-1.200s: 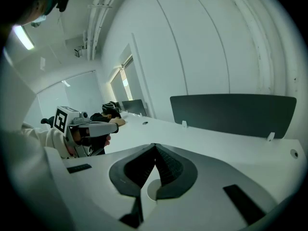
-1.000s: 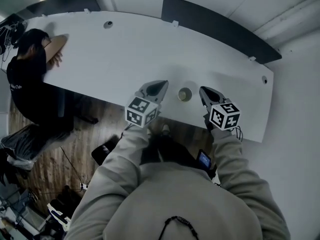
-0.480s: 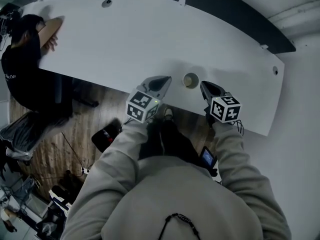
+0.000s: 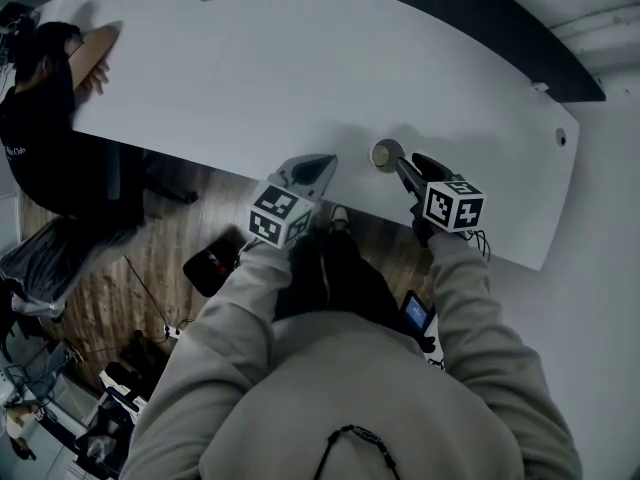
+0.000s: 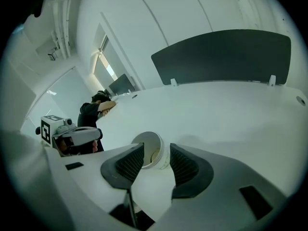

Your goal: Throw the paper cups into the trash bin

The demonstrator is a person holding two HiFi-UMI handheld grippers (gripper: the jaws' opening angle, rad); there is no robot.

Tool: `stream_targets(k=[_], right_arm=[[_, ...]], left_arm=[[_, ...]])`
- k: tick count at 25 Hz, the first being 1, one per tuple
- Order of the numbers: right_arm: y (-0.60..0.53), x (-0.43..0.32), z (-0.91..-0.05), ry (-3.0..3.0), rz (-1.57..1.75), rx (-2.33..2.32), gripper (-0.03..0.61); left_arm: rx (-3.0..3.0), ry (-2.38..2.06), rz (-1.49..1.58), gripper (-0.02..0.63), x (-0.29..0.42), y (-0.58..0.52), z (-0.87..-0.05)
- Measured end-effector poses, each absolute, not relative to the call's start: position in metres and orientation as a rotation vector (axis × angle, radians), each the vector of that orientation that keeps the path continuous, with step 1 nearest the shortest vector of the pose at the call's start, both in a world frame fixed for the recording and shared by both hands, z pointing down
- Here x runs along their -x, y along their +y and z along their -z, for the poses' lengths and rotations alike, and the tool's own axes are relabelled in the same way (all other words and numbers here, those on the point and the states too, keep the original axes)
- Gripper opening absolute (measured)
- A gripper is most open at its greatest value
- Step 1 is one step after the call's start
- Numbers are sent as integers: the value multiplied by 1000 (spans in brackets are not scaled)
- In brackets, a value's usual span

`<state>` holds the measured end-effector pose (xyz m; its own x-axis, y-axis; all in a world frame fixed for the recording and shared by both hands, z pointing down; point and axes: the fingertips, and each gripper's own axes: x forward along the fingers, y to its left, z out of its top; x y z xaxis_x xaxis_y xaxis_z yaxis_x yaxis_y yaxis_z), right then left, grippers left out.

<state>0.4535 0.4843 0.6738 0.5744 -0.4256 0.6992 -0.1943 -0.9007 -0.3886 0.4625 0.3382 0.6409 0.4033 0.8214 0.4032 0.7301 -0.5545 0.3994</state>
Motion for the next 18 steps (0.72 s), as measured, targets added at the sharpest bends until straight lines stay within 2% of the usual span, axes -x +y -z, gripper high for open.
stream_targets(k=[13, 14, 15, 18], right_arm=[[476, -469, -698, 538, 1363, 2566, 145], [477, -469, -701, 527, 1380, 2579, 123], [479, -469, -703, 513, 1396, 2596, 65], [480, -469, -697, 484, 1395, 2628, 41]], left_arm=[[-2511, 1370, -860, -11, -460, 332, -645], [-2515, 1366, -856, -11, -461, 330, -645], [-2519, 1363, -853, -11, -462, 329, -645], [-2532, 1353, -849, -11, -462, 327, -644]])
